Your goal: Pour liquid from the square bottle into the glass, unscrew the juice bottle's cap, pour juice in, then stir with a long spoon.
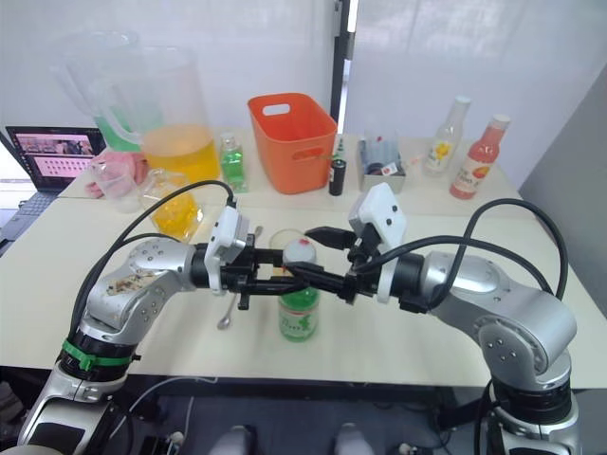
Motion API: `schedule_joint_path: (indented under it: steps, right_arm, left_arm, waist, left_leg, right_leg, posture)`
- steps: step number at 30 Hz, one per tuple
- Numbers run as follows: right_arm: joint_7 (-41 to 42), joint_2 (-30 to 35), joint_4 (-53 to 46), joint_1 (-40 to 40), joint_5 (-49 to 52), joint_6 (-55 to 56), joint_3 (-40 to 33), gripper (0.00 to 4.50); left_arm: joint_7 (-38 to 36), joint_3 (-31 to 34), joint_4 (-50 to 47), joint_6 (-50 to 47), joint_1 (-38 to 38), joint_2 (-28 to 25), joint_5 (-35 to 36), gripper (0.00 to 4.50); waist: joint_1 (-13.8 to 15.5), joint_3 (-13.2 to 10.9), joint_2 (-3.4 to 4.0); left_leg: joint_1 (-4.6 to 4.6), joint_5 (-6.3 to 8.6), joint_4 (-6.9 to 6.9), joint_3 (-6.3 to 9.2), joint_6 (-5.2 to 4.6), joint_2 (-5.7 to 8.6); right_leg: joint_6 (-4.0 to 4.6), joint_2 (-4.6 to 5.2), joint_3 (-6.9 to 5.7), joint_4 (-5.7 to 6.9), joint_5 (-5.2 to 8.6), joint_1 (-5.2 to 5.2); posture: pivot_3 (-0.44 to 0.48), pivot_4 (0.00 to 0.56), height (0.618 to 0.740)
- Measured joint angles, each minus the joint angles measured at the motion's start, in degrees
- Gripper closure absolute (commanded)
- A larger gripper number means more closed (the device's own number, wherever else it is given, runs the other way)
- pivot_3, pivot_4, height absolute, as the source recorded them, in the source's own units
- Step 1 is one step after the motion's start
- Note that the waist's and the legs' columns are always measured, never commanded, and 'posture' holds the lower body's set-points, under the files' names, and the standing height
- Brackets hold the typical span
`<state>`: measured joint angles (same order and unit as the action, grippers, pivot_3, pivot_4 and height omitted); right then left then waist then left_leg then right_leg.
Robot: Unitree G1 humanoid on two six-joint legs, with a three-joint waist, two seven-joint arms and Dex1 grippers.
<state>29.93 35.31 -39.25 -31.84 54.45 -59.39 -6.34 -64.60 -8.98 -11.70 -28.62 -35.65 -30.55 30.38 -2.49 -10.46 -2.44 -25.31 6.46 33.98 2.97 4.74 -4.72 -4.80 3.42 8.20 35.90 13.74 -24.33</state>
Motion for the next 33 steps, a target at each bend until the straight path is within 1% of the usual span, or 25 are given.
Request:
schedule_joint_path:
  steps: [1,5,9,12,16,19,21,24,27,31,33]
  right_arm:
    - [0.0,0.2,0.0,0.0,0.4,0.0,0.0,2.82]
    - [1.3,1.4,0.5,0.0,0.9,0.6,0.1,2.83]
    - [5.8,3.7,3.0,-0.7,0.5,3.0,1.4,2.83]
    - [13.6,6.4,7.7,-4.0,-2.9,6.8,5.4,2.83]
    - [28.2,7.8,18.5,-11.5,-10.5,15.4,13.2,2.83]
    - [39.5,7.5,27.3,-17.7,-15.4,21.8,18.0,2.83]
    - [47.3,6.2,34.6,-22.4,-18.3,25.6,21.0,2.83]
    - [55.9,4.2,42.6,-26.8,-21.3,30.8,23.5,2.83]
    - [59.4,3.5,47.1,-29.2,-21.9,34.3,25.3,2.83]
    - [59.9,4.9,49.7,-31.3,-19.8,37.5,28.8,2.83]
    - [59.9,5.3,50.3,-31.8,-19.0,38.5,29.8,1.82]
  left_arm:
    - [0.0,0.0,0.0,0.0,0.0,0.0,0.0,3.05]
    - [0.1,-0.1,-0.4,-0.1,0.0,0.1,0.0,3.05]
    - [0.7,-0.2,-1.7,-0.2,0.6,-0.2,0.0,3.05]
    - [1.4,0.1,-2.9,-0.3,1.4,-0.7,0.0,3.05]
    - [2.3,1.0,-4.0,-0.7,2.5,-1.4,0.1,3.05]
    - [3.0,1.3,-4.9,-1.4,3.0,-1.8,0.2,3.05]
    - [3.5,1.5,-5.5,-1.7,3.3,-2.1,0.3,3.05]
    - [3.8,1.5,-5.9,-1.9,3.4,-2.1,0.3,3.05]
    - [4.3,1.5,-6.3,-2.1,3.5,-2.1,0.3,3.05]
    - [5.2,1.5,-6.9,-2.6,3.8,-2.0,0.5,3.05]
    - [5.4,1.5,-7.1,-2.6,3.8,-2.0,0.5,3.05]
  waist:
    - [0.0,0.0,0.00]
    - [0.0,0.0,0.00]
    - [-0.1,0.0,0.00]
    - [-0.2,0.0,0.00]
    - [-0.6,0.0,0.00]
    - [-0.8,0.0,0.00]
    - [-1.1,0.0,0.00]
    - [-1.3,0.0,0.00]
    - [-1.3,0.0,0.00]
    - [-1.4,0.0,0.01]
    - [-1.4,0.0,0.01]
  left_leg:
    - [0.00,0.00,0.00,0.00,0.00,0.00]
    - [0.00,0.00,0.00,0.00,0.00,0.00]
    - [0.01,0.00,0.00,-0.01,0.00,0.00]
    - [0.04,0.00,0.01,-0.02,0.00,0.00]
    - [0.07,0.00,0.02,-0.02,0.00,0.00]
    - [0.07,0.00,0.02,-0.01,0.01,0.00]
    - [0.07,0.00,0.02,-0.01,0.00,0.00]
    - [0.08,0.00,0.02,0.01,0.00,0.00]
    - [0.08,0.00,0.02,0.00,0.01,0.00]
    - [0.11,0.01,0.02,0.00,0.01,0.00]
    - [0.11,0.01,0.03,0.00,0.01,0.00]
  right_leg:
    - [0.00,0.00,0.00,0.00,0.00,0.01]
    - [0.00,0.00,0.00,-0.01,0.00,0.00]
    - [0.00,0.00,0.00,-0.02,0.00,0.01]
    - [0.00,0.00,0.01,-0.03,0.00,0.03]
    - [0.01,0.00,0.00,-0.03,-0.01,0.03]
    - [0.01,0.00,-0.02,-0.03,-0.01,0.06]
    - [0.00,0.00,-0.02,0.00,-0.01,0.06]
    - [-0.01,-0.01,-0.04,0.04,-0.02,0.07]
    - [-0.01,-0.01,-0.04,0.05,-0.02,0.07]
    - [0.00,-0.01,-0.03,0.07,-0.01,0.07]
    - [0.00,-0.01,-0.03,0.08,-0.02,0.06]
  posture:
    - [0.000,0.150,0.740]
    - [0.000,0.150,0.740]
    - [0.000,0.150,0.740]
    - [0.000,0.150,0.740]
    - [0.000,0.150,0.740]
    - [0.000,0.150,0.740]
    - [0.000,0.150,0.740]
    - [0.000,0.150,0.740]
    - [0.000,0.150,0.740]
    - [0.000,0.150,0.740]
    - [0.000,0.150,0.740]
